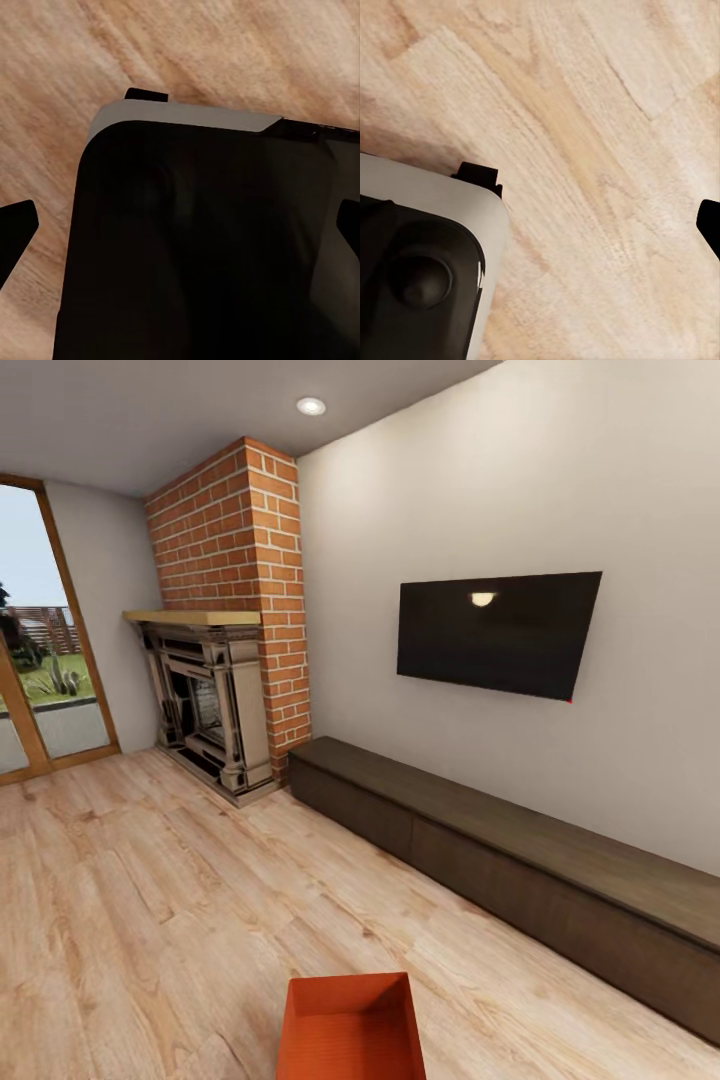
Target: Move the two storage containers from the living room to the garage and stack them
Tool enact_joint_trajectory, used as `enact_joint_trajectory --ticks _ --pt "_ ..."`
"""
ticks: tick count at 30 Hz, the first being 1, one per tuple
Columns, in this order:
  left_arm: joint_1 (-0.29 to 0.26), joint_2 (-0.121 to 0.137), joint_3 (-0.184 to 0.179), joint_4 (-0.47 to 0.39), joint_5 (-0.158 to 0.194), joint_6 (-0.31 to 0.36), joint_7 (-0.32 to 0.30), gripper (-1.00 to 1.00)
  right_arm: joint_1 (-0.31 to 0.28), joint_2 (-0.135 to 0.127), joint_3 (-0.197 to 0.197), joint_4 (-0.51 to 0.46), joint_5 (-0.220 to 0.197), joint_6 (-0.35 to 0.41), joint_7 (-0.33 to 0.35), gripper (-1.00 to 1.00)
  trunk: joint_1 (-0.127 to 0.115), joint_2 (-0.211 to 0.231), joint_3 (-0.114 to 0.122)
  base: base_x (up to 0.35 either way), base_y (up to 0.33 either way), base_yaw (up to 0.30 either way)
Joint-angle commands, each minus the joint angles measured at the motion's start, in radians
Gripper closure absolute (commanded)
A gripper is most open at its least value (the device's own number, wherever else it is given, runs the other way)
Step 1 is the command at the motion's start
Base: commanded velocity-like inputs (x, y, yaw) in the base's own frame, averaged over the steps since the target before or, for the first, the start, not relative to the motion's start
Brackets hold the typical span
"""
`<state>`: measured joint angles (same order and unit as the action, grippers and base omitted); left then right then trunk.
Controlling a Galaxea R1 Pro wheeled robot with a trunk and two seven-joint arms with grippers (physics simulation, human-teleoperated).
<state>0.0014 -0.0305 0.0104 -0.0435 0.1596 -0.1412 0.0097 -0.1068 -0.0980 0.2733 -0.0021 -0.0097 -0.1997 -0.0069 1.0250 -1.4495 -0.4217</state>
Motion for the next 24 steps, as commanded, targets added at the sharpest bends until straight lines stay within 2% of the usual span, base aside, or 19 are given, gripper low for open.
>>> enact_joint_trajectory --ticks 1,24 --pt "0.0 0.0 0.0 -0.001 0.006 -0.002 0.001 -1.0 -0.001 0.0 0.004 0.001 -0.001 -0.003 -0.001 -1.0 0.0 0.0 -0.001 0.0 0.0 0.002" --pt "0.0 -0.002 0.0 -0.001 0.006 -0.002 0.001 -1.0 0.0 0.001 0.007 0.001 0.003 0.001 -0.001 -1.0 0.0 0.0 -0.001 0.0 0.0 0.0"
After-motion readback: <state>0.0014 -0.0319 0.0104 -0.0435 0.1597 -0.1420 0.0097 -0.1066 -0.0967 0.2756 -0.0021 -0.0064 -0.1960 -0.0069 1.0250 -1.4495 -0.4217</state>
